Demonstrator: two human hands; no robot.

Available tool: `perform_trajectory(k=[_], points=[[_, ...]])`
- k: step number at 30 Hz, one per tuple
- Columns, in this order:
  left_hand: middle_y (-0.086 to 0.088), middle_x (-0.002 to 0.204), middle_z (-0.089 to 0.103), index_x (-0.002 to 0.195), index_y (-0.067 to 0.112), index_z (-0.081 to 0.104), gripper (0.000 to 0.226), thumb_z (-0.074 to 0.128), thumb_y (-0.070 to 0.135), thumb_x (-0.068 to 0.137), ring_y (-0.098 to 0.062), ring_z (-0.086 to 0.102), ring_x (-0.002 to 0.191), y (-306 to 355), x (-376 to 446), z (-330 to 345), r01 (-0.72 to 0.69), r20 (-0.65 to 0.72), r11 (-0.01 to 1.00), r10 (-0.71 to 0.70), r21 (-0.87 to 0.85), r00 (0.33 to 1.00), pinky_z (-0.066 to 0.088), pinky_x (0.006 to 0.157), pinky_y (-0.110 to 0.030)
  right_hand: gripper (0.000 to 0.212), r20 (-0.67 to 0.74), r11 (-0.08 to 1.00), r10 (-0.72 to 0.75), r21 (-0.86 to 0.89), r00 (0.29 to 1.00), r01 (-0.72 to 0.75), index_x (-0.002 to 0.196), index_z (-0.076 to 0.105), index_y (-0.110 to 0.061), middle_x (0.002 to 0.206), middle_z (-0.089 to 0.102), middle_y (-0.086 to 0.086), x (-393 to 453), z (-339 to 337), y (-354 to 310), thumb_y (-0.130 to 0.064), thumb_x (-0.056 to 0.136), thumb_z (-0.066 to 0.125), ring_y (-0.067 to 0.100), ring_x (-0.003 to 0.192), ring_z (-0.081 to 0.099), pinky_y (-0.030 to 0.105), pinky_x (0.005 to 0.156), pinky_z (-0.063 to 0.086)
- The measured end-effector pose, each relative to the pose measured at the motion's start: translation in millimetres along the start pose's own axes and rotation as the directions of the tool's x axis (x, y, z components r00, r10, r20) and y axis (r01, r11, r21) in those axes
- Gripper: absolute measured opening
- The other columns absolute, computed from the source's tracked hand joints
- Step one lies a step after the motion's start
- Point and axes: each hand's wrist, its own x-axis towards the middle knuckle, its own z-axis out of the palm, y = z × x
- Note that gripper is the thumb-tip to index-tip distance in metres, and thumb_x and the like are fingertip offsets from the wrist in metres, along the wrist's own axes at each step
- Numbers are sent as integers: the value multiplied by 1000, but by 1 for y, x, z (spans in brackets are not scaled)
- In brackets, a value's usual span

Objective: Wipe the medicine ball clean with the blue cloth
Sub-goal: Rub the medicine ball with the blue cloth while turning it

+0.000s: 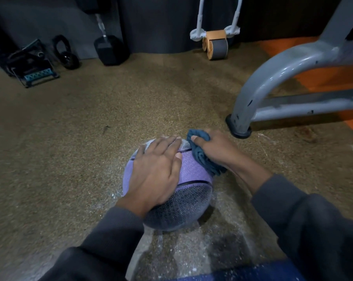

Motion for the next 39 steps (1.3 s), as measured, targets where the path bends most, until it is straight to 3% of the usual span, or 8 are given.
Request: perform_trajectory(k=[5, 9, 11, 15, 20, 27, 32, 39], points=[[1, 159, 34, 153, 26, 33, 64, 12, 47, 96, -21, 28, 147, -10, -1, 0, 23, 10, 998, -23, 63, 1000, 25, 115, -51, 73, -4, 999, -43, -18, 999, 43, 126, 36, -44, 138, 42, -8, -37, 13, 4, -79, 64, 49, 19, 125, 48, 48, 104, 41], [-8, 166, 7, 158, 23, 5, 63, 14, 50, 102, -33, 4, 152, 10, -8, -1, 396, 22, 912, -400, 104, 916, 16, 114, -64, 91, -133, 975, -221, -65, 966, 214, 143, 37, -33, 156, 31, -9, -48, 21, 15, -77, 65, 51, 10, 145, 24, 42, 119, 23], [-8, 165, 11, 157, 21, 13, 63, 19, 50, 101, -33, 7, 151, 22, -4, 3, 538, 30, 842, -537, -37, 843, 19, 114, -64, 88, -169, 949, -315, -81, 934, 305, 144, 39, -29, 146, 40, -16, -51, 24, 19, -73, 70, 53, 1, 135, 30, 36, 118, 22], [0, 154, 41, 144, 28, 46, 63, 23, 53, 91, -29, 31, 143, 23, 0, 10, 506, -110, 861, -508, -51, 854, 31, 107, -60, 68, -240, 936, -351, -64, 905, 346, 140, 48, -30, 133, 53, -17, -47, 28, 28, -61, 80, 54, 6, 121, 46, 32, 108, 35], [3, 154, 41, 144, 33, 46, 62, 21, 54, 91, -28, 33, 142, 23, -1, 11, 459, -86, 888, -458, -6, 885, 31, 108, -59, 33, -331, 931, -274, 145, 903, 335, 118, 68, -33, 112, 69, -14, -29, 27, 34, -37, 88, 55, 7, 104, 63, 41, 91, 51], [6, 148, 49, 139, 32, 53, 68, 15, 54, 89, -23, 40, 137, 4, -5, 10, 379, -114, 922, -387, -79, 915, 36, 107, -52, 33, -298, 881, -466, -73, 833, 467, 113, 71, -35, 112, 64, -18, -50, 32, 4, -40, 84, 54, 11, 103, 56, 29, 94, 40], [4, 148, 50, 139, 30, 54, 72, 14, 57, 86, -25, 42, 137, -3, -1, 8, 349, -116, 932, -358, -95, 926, 37, 109, -49, 27, -212, 937, -189, 253, 959, 240, 103, 72, -41, 102, 72, -16, -18, 22, 21, -40, 80, 57, 7, 95, 67, 45, 86, 54], [8, 145, 52, 136, 32, 56, 66, 19, 55, 86, -22, 45, 134, -9, 2, 9, 283, -113, 954, -294, -99, 949, 40, 106, -48, 33, -296, 884, -457, -50, 838, 465, 113, 71, -36, 112, 64, -17, -55, 33, 1, -39, 83, 57, 15, 101, 57, 32, 88, 44]])
